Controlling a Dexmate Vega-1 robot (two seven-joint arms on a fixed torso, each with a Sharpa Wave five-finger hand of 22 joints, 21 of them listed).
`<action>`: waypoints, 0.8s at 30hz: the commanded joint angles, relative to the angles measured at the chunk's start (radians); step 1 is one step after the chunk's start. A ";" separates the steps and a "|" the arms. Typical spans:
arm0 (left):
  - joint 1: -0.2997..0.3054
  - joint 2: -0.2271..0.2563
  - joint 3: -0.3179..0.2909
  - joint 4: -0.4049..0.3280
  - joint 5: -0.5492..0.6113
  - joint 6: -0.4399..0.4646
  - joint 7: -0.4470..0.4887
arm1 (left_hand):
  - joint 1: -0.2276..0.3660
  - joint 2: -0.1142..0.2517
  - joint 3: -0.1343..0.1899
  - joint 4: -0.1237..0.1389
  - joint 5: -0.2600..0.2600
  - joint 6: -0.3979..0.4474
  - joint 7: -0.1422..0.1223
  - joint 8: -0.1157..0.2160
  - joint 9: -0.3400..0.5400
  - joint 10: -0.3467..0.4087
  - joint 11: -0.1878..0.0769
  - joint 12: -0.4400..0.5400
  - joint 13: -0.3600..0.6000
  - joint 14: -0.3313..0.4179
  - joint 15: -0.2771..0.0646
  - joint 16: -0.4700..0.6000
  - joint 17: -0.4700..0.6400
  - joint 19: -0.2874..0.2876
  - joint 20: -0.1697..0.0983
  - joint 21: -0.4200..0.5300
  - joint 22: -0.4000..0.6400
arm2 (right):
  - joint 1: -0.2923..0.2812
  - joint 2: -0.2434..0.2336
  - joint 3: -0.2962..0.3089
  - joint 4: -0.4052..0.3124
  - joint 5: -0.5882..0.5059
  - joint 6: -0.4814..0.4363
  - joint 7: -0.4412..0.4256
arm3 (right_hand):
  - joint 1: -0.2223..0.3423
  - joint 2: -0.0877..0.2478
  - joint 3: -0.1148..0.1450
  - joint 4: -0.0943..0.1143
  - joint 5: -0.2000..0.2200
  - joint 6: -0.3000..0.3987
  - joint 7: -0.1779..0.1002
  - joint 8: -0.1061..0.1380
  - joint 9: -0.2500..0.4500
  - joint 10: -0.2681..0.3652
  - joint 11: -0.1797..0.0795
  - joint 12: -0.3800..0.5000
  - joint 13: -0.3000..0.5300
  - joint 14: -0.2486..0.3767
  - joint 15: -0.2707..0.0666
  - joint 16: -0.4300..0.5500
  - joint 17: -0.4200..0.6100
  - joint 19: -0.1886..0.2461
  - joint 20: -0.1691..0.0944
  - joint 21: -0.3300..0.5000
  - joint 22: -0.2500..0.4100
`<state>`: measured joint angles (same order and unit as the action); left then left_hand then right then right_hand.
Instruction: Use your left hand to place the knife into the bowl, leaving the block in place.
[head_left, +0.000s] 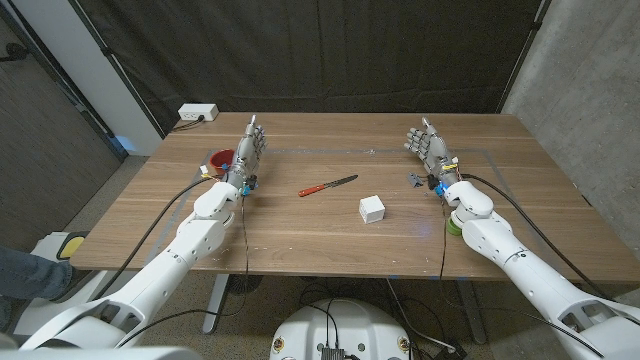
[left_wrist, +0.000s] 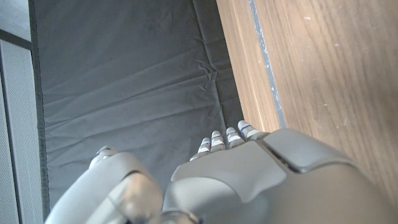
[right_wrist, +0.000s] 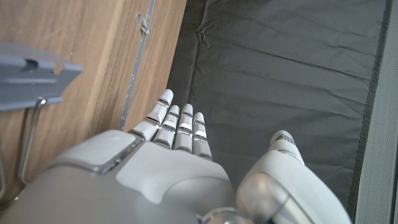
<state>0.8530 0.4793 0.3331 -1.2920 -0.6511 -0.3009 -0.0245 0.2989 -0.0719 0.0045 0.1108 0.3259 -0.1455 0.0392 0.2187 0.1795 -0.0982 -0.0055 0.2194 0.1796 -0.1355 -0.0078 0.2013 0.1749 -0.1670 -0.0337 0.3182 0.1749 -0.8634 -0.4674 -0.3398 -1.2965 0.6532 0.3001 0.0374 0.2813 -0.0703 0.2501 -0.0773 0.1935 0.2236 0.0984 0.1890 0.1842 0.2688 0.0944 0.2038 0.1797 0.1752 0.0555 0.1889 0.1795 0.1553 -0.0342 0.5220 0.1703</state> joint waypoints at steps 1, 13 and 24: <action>0.035 -0.035 -0.062 -0.016 0.035 -0.028 -0.042 | 0.017 0.005 0.000 0.000 0.008 0.019 0.004 0.005 0.003 0.024 0.004 0.010 0.002 0.023 0.002 0.006 0.004 0.007 -0.060 0.004 0.002 | -0.051 0.058 0.065 -0.036 -0.045 -0.014 0.007 | 0.009 0.001 0.007 -0.001 0.008 0.009 0.000 0.006 0.001 0.009 -0.001 0.006 0.001 0.008 0.001 0.005 0.002 0.009 -0.016 0.002 0.004; 0.069 -0.013 -0.082 -0.107 0.163 -0.015 0.004 | 0.059 0.018 0.009 -0.020 0.009 0.037 0.007 0.005 0.003 0.045 -0.001 0.010 0.003 0.046 0.009 0.005 0.003 0.019 -0.046 -0.004 0.001 | -0.097 0.079 0.114 -0.081 -0.077 -0.031 0.003 | 0.012 0.010 0.009 -0.002 0.009 0.012 -0.002 0.006 0.001 0.014 0.004 0.008 0.001 0.011 0.006 0.006 0.002 0.010 -0.009 -0.004 0.004; 0.073 -0.005 -0.075 -0.152 0.259 0.000 0.036 | 0.181 0.044 0.030 -0.077 -0.008 0.067 -0.002 -0.006 0.007 0.083 -0.004 0.000 0.005 0.192 0.034 0.029 0.011 0.161 0.045 0.017 0.010 | -0.097 0.111 0.136 -0.060 -0.094 0.012 0.011 | 0.012 0.015 0.009 -0.002 0.008 0.015 -0.003 0.007 0.002 0.019 0.010 0.009 0.001 0.012 0.008 0.006 0.003 0.010 -0.005 -0.010 0.004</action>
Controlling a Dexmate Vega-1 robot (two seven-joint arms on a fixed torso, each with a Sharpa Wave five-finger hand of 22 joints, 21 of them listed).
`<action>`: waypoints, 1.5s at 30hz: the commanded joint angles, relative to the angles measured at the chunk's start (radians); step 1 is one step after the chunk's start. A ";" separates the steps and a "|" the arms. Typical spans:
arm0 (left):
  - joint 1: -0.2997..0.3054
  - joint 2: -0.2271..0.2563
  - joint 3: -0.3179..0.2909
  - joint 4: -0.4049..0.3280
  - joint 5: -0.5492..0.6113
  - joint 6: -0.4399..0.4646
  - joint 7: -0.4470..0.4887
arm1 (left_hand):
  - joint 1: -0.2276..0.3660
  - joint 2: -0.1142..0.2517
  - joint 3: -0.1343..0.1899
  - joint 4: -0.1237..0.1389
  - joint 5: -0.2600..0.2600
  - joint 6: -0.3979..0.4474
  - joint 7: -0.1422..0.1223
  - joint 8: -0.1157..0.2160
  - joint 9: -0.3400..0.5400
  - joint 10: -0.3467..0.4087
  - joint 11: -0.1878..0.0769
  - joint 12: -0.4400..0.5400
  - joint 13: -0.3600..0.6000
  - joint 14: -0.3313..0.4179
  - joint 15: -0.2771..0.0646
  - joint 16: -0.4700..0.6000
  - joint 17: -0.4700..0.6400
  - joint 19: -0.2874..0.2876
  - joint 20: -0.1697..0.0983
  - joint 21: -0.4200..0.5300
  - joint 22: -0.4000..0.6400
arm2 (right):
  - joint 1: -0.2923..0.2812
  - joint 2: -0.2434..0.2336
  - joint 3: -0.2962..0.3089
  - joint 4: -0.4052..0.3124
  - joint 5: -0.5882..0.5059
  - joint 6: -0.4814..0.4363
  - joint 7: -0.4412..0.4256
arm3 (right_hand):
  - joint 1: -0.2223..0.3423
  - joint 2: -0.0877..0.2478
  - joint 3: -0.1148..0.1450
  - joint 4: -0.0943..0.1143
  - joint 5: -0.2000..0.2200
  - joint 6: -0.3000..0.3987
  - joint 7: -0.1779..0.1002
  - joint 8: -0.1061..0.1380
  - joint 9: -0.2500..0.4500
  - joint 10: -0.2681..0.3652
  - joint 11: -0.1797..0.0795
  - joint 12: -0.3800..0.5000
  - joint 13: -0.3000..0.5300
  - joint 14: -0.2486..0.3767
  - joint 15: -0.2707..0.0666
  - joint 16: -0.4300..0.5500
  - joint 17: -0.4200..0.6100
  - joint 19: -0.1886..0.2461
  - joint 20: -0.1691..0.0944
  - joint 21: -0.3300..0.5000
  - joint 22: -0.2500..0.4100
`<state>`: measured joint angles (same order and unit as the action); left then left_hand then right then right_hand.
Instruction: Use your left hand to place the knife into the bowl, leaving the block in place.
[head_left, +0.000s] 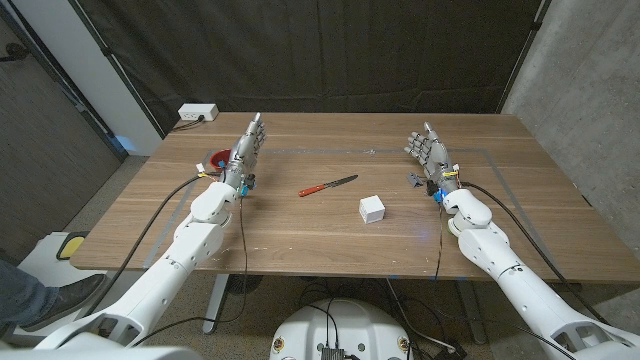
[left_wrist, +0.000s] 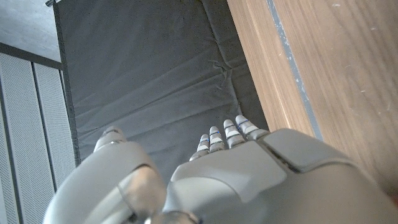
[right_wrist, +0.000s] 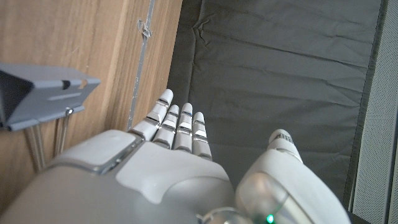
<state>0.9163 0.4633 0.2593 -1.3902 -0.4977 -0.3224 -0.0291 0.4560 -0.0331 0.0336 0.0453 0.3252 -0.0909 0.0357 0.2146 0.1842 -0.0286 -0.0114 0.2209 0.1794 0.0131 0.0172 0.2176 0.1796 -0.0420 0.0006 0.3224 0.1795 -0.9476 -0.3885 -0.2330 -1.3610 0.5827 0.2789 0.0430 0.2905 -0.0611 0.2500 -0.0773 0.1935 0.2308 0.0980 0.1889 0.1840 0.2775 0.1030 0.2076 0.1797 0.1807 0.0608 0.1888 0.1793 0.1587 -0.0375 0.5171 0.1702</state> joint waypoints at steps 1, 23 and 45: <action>0.013 0.015 0.000 -0.068 0.127 0.032 0.058 | 0.028 0.006 0.001 -0.013 -0.008 0.019 0.001 -0.001 0.002 0.017 0.000 -0.001 0.006 0.046 0.009 0.012 0.007 0.040 0.017 0.013 0.007 | -0.014 0.034 0.031 0.005 -0.021 0.033 0.008 | 0.003 0.006 0.009 -0.002 0.008 0.007 -0.003 0.007 0.002 0.010 0.002 0.005 0.002 0.007 0.004 0.006 0.003 0.007 -0.001 -0.006 0.004; 0.069 0.057 0.053 -0.292 0.554 0.215 0.351 | 0.229 0.021 0.020 -0.110 -0.051 0.351 -0.083 0.061 0.002 0.334 -0.104 0.041 0.007 0.063 -0.066 -0.011 -0.001 -0.191 0.091 -0.106 0.012 | -0.022 0.044 0.045 -0.005 -0.038 0.023 -0.011 | 0.002 0.009 0.007 -0.004 0.006 0.016 -0.010 0.009 0.002 0.013 0.004 0.005 0.002 0.009 0.009 0.006 0.003 0.006 0.007 -0.018 0.005; 0.068 0.110 0.190 -0.538 0.993 0.667 0.412 | 0.346 0.028 0.037 -0.163 -0.063 0.553 -0.083 0.090 0.001 0.533 -0.114 0.050 0.007 0.189 -0.070 0.006 -0.003 -0.146 0.093 -0.096 0.009 | -0.060 0.020 0.053 -0.066 -0.044 -0.010 -0.027 | 0.004 0.012 0.007 -0.007 0.005 0.026 -0.011 0.011 0.003 0.016 0.007 0.005 0.002 0.010 0.011 0.004 0.003 0.005 0.011 -0.029 0.005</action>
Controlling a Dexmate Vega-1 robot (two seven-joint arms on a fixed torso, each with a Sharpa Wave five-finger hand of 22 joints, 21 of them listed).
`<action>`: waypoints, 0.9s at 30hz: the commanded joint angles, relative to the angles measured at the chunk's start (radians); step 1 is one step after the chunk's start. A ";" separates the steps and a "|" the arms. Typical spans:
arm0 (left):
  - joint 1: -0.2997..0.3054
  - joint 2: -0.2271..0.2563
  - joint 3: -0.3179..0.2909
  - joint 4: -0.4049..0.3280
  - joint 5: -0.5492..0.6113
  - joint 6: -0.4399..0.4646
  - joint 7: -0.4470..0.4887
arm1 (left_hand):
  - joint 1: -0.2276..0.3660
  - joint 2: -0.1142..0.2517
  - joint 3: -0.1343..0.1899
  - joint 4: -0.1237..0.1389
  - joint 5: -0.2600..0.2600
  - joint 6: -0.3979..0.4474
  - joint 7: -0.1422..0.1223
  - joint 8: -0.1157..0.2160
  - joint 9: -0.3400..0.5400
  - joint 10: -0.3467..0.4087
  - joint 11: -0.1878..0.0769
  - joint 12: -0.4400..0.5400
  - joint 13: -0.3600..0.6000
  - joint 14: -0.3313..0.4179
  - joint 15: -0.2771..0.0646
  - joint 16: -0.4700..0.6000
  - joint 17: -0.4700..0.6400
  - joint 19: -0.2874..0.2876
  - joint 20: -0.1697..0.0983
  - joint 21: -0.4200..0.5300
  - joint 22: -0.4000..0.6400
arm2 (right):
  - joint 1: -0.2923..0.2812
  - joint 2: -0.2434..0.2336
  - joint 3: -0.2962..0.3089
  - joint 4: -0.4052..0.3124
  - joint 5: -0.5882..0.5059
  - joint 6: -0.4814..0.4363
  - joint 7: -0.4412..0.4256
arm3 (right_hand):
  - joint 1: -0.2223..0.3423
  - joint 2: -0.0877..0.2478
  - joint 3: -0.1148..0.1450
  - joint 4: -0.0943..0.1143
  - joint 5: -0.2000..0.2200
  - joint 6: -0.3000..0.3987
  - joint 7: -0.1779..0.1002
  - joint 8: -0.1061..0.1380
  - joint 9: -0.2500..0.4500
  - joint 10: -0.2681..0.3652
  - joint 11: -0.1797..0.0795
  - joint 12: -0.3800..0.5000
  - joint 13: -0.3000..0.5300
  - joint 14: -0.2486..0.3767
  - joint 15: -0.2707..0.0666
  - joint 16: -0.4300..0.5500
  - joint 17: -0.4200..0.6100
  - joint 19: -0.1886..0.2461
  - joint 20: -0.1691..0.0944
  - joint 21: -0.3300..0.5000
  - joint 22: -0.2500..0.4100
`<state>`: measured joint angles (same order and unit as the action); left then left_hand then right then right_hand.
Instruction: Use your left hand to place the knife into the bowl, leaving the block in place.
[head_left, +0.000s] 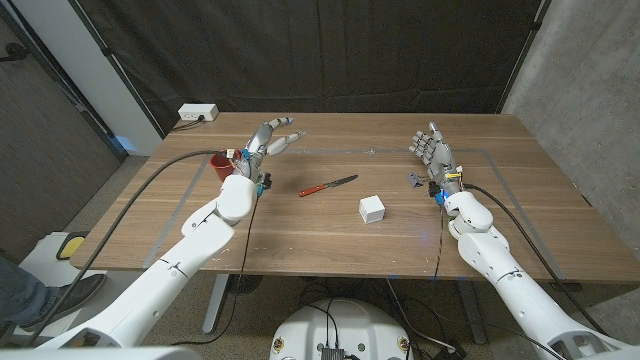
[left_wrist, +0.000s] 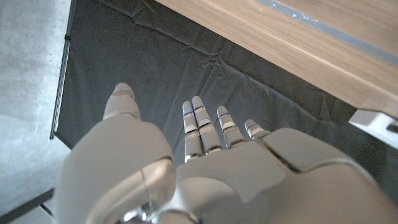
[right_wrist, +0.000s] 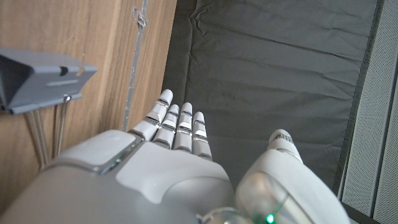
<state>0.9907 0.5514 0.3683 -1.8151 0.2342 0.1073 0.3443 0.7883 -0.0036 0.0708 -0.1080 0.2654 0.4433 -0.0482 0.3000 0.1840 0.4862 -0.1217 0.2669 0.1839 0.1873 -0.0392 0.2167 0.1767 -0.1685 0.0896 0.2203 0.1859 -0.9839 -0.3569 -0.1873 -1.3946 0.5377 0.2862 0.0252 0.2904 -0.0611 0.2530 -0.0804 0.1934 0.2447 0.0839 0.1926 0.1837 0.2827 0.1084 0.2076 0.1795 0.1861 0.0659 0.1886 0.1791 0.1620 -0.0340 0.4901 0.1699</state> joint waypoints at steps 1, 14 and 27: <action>-0.008 0.023 0.091 -0.119 0.282 0.255 0.039 | 0.017 -0.001 0.001 -0.011 -0.004 0.022 -0.001 0.005 0.001 0.021 -0.005 0.004 0.002 0.016 -0.014 0.006 0.000 -0.019 0.004 0.006 0.003 | -0.026 -0.014 0.008 -0.035 0.003 -0.021 -0.008 | 0.005 0.012 0.004 -0.004 0.005 0.013 0.003 0.007 0.003 0.011 0.001 0.005 0.003 0.005 0.006 0.005 0.003 0.002 0.007 -0.002 0.006; -0.052 0.026 0.223 -0.173 0.576 0.485 -0.031 | 0.092 -0.013 0.008 -0.037 -0.009 0.135 -0.013 0.014 0.000 0.140 -0.029 0.005 0.002 0.057 -0.035 -0.001 -0.002 -0.017 -0.016 -0.002 0.001 | -0.051 -0.023 0.016 -0.056 0.010 -0.028 -0.010 | 0.006 0.014 0.004 -0.006 0.005 0.017 0.002 0.007 0.003 0.010 0.000 0.004 0.003 0.007 0.003 0.004 0.003 0.005 0.008 -0.007 0.006; -0.084 0.062 0.284 -0.215 0.701 0.529 -0.223 | 0.137 -0.011 0.011 -0.034 -0.019 0.270 -0.025 0.030 0.000 0.258 -0.048 0.006 0.003 0.098 -0.050 -0.005 -0.001 -0.024 -0.055 -0.010 -0.001 | -0.068 -0.028 0.020 -0.070 0.016 -0.039 -0.012 | 0.006 0.016 0.003 -0.006 0.004 0.021 0.004 0.008 0.003 0.010 0.001 0.004 0.003 0.007 0.004 0.004 0.003 0.005 0.010 -0.012 0.006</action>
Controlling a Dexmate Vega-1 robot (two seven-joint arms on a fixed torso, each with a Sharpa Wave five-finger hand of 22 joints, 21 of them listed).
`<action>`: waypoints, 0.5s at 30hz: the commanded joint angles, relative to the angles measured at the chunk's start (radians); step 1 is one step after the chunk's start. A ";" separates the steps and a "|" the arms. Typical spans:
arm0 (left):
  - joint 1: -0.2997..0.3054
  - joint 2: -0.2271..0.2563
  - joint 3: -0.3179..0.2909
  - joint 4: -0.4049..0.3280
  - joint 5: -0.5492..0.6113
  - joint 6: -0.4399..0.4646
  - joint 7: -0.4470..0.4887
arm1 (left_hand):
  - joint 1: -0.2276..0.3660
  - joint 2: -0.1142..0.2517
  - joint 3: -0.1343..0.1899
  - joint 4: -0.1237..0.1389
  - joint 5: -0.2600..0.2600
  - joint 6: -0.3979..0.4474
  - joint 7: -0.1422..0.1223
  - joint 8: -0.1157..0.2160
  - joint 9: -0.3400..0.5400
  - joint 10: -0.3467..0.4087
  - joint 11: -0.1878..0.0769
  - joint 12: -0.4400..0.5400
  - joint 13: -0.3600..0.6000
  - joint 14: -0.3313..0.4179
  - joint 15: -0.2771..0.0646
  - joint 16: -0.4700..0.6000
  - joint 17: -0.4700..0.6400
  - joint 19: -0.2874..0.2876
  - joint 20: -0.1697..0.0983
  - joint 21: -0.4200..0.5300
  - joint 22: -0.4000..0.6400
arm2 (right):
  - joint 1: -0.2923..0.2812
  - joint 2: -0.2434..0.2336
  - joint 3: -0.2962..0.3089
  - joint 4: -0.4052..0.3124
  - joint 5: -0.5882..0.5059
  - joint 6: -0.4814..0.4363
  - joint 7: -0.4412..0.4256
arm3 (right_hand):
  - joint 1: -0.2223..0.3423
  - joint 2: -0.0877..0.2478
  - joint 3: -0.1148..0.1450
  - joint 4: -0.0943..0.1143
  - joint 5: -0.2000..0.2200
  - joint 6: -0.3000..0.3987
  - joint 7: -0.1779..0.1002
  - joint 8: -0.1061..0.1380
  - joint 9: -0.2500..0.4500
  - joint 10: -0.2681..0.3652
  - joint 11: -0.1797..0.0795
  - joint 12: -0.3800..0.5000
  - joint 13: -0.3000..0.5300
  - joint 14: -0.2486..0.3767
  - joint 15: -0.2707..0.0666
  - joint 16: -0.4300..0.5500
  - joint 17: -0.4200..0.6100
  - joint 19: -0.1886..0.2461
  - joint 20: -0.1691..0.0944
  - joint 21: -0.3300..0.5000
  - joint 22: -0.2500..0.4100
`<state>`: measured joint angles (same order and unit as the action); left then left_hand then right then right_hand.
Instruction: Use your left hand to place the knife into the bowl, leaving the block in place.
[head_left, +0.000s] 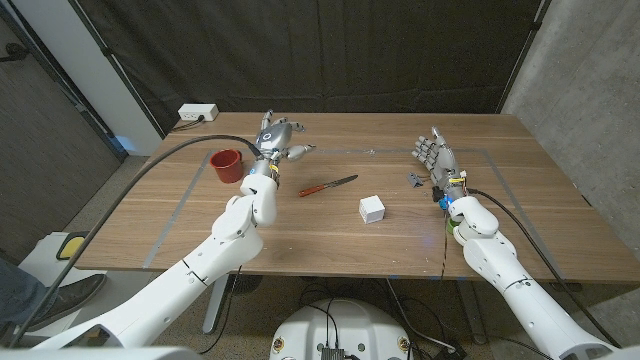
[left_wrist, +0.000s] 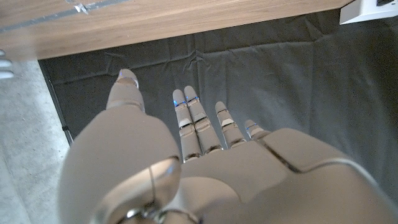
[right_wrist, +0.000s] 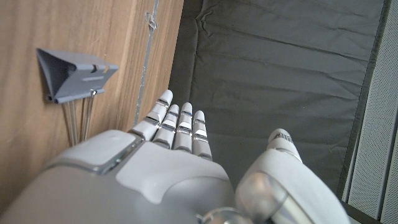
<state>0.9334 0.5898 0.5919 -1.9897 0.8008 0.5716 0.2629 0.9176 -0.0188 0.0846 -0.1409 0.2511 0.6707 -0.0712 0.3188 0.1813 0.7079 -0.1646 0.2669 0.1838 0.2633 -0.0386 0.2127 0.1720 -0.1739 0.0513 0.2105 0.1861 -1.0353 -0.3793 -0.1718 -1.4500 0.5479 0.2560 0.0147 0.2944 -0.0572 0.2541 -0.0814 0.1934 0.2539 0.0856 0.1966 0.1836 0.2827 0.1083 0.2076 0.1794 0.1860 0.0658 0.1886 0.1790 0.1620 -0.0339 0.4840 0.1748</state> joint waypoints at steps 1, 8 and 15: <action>-0.027 0.024 0.062 -0.044 0.142 0.068 -0.153 | 0.009 0.003 -0.003 0.000 -0.005 0.052 0.001 0.013 0.003 0.045 -0.006 0.006 0.003 0.024 -0.050 -0.001 0.004 -0.018 -0.019 -0.001 -0.002 | -0.017 -0.006 0.005 -0.016 0.006 -0.010 -0.003 | 0.002 0.012 0.002 -0.005 0.004 0.012 0.002 0.004 0.003 0.010 0.001 0.004 0.003 0.008 0.004 0.004 0.003 0.005 0.011 -0.006 0.001; -0.039 0.031 0.079 -0.065 0.209 0.099 -0.262 | 0.017 0.004 -0.004 0.003 -0.009 0.093 0.008 0.015 0.002 0.085 -0.001 0.006 0.003 0.037 -0.054 -0.002 0.004 -0.020 -0.032 -0.003 -0.002 | -0.024 -0.005 0.007 -0.021 0.010 -0.012 -0.003 | 0.001 0.013 0.002 -0.006 0.004 0.012 0.002 0.003 0.003 0.011 0.000 0.004 0.003 0.007 0.005 0.004 0.003 0.004 0.012 -0.010 0.001; -0.046 0.023 0.103 -0.052 0.301 0.122 -0.327 | 0.015 0.003 -0.007 0.008 -0.011 0.084 0.001 0.003 0.002 0.073 -0.007 -0.008 0.003 0.036 -0.052 -0.006 0.004 -0.021 -0.039 -0.004 -0.002 | -0.028 -0.002 0.007 -0.022 0.014 -0.018 -0.007 | 0.001 0.014 0.002 -0.006 0.004 0.011 0.001 0.002 0.004 0.011 0.001 0.004 0.003 0.008 0.005 0.004 0.003 0.005 0.012 -0.013 0.002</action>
<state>0.9009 0.6140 0.6616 -2.0379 0.9656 0.6475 0.0725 0.9371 -0.0204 0.0801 -0.1363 0.2436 0.7560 -0.0643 0.3251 0.1814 0.7804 -0.1662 0.2622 0.1837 0.2931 -0.0357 0.2128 0.1749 -0.1718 0.0212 0.2066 0.1812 -1.0539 -0.3833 -0.1665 -1.4661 0.5565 0.2450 0.0112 0.2944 -0.0572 0.2540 -0.0814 0.1934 0.2593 0.0910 0.1966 0.1836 0.2827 0.1083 0.2076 0.1794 0.1860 0.0657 0.1886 0.1790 0.1654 -0.0231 0.4754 0.1747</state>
